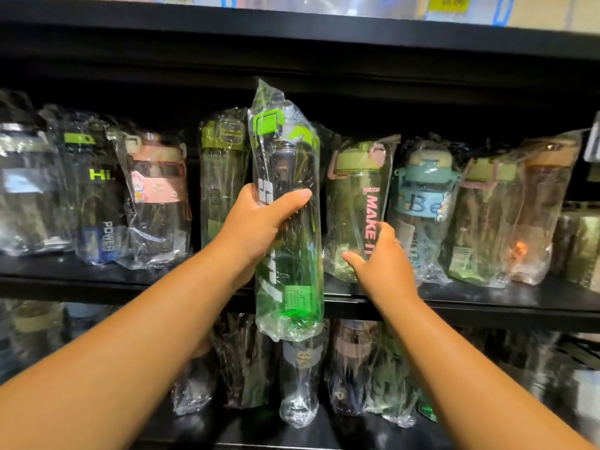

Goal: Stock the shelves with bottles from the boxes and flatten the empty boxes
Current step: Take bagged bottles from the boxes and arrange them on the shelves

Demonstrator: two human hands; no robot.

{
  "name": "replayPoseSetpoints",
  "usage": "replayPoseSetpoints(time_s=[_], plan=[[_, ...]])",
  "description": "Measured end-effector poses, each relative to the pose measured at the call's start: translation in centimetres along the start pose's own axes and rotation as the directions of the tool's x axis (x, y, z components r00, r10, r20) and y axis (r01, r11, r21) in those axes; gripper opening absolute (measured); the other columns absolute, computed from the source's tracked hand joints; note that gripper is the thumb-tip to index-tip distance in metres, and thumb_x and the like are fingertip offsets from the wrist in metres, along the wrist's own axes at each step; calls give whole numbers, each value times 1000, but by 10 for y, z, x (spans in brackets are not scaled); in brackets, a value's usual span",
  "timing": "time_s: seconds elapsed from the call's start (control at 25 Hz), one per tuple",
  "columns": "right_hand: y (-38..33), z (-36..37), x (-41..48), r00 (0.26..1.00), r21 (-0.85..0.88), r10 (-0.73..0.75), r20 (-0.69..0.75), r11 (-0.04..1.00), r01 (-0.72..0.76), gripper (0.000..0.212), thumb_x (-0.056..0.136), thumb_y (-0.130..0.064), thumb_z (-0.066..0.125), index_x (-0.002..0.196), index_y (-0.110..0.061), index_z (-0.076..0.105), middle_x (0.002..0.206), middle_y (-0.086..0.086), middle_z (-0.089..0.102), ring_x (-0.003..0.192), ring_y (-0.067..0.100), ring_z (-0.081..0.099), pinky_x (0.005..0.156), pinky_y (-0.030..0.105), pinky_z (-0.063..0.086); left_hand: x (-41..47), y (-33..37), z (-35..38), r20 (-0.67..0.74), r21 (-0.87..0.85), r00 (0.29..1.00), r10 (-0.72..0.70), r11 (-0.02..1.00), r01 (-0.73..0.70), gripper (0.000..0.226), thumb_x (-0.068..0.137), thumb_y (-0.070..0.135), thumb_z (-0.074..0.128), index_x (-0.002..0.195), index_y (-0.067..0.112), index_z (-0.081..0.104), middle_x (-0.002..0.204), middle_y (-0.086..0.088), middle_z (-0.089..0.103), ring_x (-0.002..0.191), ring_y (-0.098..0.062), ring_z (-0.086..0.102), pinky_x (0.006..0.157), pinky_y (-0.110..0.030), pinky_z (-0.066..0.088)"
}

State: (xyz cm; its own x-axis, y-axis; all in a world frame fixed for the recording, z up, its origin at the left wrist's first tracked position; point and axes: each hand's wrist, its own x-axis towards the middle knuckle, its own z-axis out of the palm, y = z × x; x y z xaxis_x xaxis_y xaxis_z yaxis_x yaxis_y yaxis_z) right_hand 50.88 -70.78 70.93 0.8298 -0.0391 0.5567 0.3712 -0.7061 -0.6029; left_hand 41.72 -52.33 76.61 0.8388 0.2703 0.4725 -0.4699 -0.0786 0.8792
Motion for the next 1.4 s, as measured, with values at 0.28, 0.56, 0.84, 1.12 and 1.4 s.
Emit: replayPoseSetpoints(time_s=[0.28, 0.56, 0.84, 1.12, 1.4], plan=[[-5, 18, 16, 996, -69, 83, 13, 994, -82, 77, 90, -40, 68, 148, -14, 24, 133, 15, 53, 111, 38, 58, 78, 41, 48, -3, -3, -10, -6, 5, 1000, -8, 1000, 8, 70, 64, 49, 86, 121, 21, 56, 110, 1, 72, 93, -13, 72, 79, -34, 56], [-8, 10, 2, 994, -15, 112, -2, 994, -112, 85, 91, -48, 64, 153, -11, 20, 149, 17, 36, 127, 36, 47, 94, 44, 46, -9, -5, -13, -8, 9, 1000, -22, 1000, 22, 66, 67, 46, 85, 121, 22, 55, 110, 2, 72, 97, -14, 71, 90, -40, 57], [-48, -7, -72, 915, 667, -264, 304, 745, -6, 83, 77, -68, 64, 146, -35, 32, 137, -21, 46, 117, -14, 48, 97, 15, 40, -9, 11, -7, 116, -139, 993, -11, 990, 27, 50, 81, 33, 79, 122, 15, 57, 101, -2, 75, 90, -17, 74, 76, -35, 58], [-58, -3, -54, 931, 722, -251, 266, 692, -20, 72, 69, -34, 87, 130, -20, 53, 122, -3, 67, 107, 3, 66, 94, 26, 52, -1, 20, -19, 249, -50, 967, 50, 998, -39, 66, 81, 55, 71, 133, 20, 52, 119, 4, 69, 100, 0, 69, 78, -17, 55], [-53, 10, -38, 999, 424, -45, 2, 905, 40, 81, 69, -39, 87, 130, -16, 40, 112, -5, 56, 104, 17, 57, 82, 25, 39, -10, -67, -85, 137, 752, 970, 199, 616, -232, 34, 82, 59, 55, 107, 36, 61, 104, 11, 64, 100, -10, 62, 91, -34, 50]])
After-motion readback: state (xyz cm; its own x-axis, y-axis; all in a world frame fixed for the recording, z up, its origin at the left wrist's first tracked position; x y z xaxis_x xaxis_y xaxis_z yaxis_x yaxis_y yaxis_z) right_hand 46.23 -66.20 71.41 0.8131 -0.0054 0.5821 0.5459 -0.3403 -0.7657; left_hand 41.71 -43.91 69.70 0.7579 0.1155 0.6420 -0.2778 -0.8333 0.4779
